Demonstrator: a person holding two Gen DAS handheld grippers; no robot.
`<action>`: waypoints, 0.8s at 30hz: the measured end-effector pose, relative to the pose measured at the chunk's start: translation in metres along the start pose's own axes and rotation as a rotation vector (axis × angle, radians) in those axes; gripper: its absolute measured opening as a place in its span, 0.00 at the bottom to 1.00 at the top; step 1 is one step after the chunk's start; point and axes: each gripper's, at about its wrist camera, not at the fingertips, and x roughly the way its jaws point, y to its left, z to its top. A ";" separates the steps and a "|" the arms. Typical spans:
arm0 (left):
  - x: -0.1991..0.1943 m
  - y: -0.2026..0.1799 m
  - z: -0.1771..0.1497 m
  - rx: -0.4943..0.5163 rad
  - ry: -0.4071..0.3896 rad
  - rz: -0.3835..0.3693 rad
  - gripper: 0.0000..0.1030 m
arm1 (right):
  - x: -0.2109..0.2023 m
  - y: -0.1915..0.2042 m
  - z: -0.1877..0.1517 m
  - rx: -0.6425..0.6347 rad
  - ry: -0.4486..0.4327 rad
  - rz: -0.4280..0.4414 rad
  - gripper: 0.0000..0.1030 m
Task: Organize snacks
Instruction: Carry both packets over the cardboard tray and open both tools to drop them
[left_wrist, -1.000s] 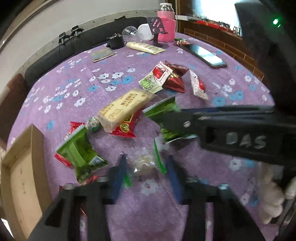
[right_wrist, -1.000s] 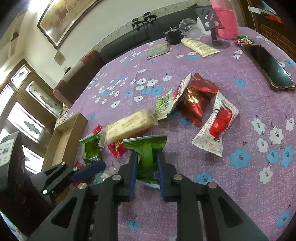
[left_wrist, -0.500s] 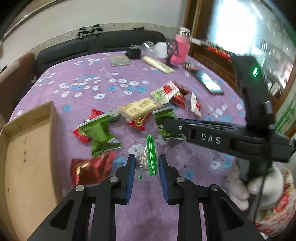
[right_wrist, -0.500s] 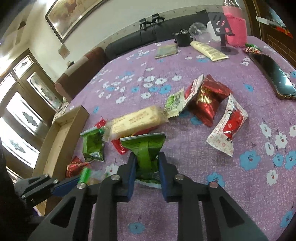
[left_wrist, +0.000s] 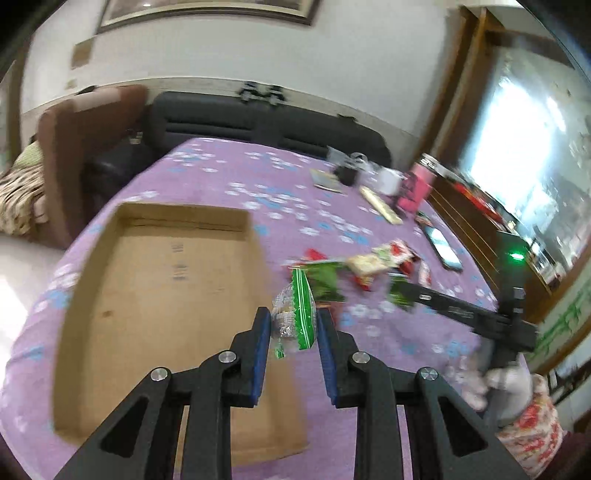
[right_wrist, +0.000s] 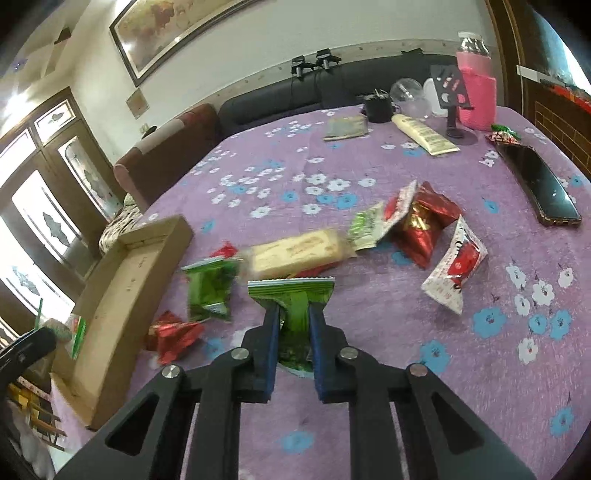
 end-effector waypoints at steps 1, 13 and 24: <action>-0.004 0.009 -0.002 -0.013 -0.005 0.016 0.25 | -0.005 0.008 -0.001 -0.006 0.001 0.018 0.14; -0.017 0.087 -0.031 -0.141 0.000 0.185 0.25 | 0.008 0.158 -0.021 -0.200 0.158 0.252 0.15; -0.022 0.119 -0.042 -0.235 0.009 0.209 0.27 | 0.061 0.228 -0.062 -0.285 0.292 0.277 0.15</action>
